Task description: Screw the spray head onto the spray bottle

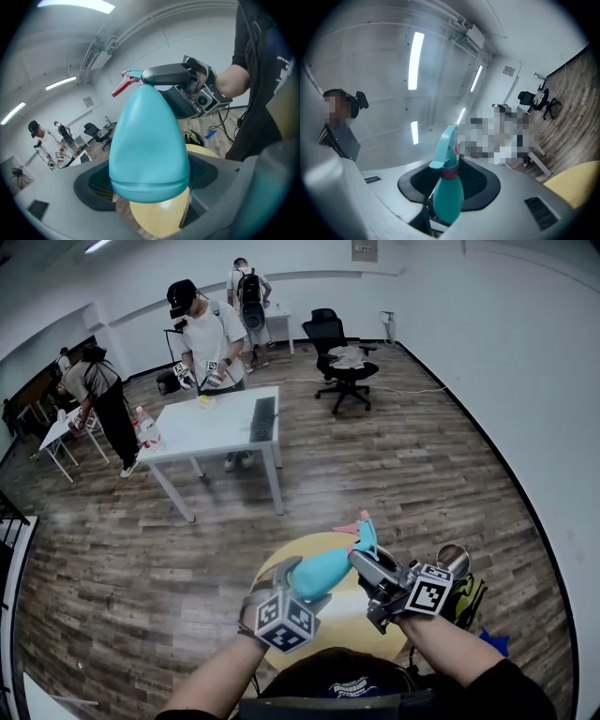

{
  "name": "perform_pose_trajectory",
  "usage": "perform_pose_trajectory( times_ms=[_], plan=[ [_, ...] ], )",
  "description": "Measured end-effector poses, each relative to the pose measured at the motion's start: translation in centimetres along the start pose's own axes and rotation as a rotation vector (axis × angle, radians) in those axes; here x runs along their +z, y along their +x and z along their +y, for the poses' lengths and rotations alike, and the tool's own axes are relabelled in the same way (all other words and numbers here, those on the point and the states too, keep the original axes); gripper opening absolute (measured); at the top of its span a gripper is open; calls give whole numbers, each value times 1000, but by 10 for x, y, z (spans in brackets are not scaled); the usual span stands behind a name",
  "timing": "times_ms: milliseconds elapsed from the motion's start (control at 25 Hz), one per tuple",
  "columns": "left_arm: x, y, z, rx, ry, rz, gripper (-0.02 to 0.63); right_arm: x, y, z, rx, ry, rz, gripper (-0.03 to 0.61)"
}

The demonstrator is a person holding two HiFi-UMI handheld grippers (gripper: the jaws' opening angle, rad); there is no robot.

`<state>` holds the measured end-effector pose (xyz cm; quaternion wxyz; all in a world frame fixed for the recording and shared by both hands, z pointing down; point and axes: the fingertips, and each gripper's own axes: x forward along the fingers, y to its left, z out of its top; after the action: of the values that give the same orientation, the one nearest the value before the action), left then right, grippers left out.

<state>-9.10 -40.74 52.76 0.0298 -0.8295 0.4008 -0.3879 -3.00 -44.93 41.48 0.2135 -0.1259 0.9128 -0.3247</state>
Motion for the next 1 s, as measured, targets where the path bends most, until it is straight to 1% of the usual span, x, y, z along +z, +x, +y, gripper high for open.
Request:
perform_pose_trajectory(
  times_ms=[40, 160, 240, 320, 360, 520, 600, 680, 720, 760, 840, 920, 960, 1000],
  plan=[
    [1, 0, 0, -5, -8, -6, 449, 1, -1, -3, -5, 8, -6, 147],
    [10, -4, -6, -112, -111, -83, 448, 5, -1, -1, 3, 1, -2, 146],
    [13, -8, -11, -168, -161, -142, 448, 3, 2, 7, 20, -43, 27, 147],
    [16, -8, -16, -205, -201, -192, 448, 4, 3, 11, 24, -90, 55, 147],
    [18, -7, -16, -217, -222, -209, 448, 5, 3, 11, 22, -110, 66, 149],
    [11, -16, -9, -232, -341, -279, 449, 3, 1, 14, 19, -166, 91, 202],
    [6, -27, 1, -227, -400, -344, 449, 1, -1, 16, 19, -182, 90, 206],
    [7, -39, 13, -216, -445, -430, 449, 2, -4, 14, 10, -204, 87, 204],
    [9, -45, 18, -211, -464, -474, 449, 3, -6, 12, 5, -218, 87, 182],
    [9, -50, 22, -207, -482, -514, 449, 4, -9, 10, -3, -237, 91, 187],
    [7, -60, 29, -193, -520, -567, 449, 4, -16, 2, -37, -280, 108, 158],
    [4, -67, 35, -180, -558, -597, 449, 6, -22, -9, -92, -310, 118, 96],
    [2, -71, 38, -175, -573, -612, 449, 8, -25, -15, -116, -319, 117, 51],
    [1, -74, 41, -172, -585, -628, 449, 10, -28, -20, -133, -328, 116, 25]
  ],
)
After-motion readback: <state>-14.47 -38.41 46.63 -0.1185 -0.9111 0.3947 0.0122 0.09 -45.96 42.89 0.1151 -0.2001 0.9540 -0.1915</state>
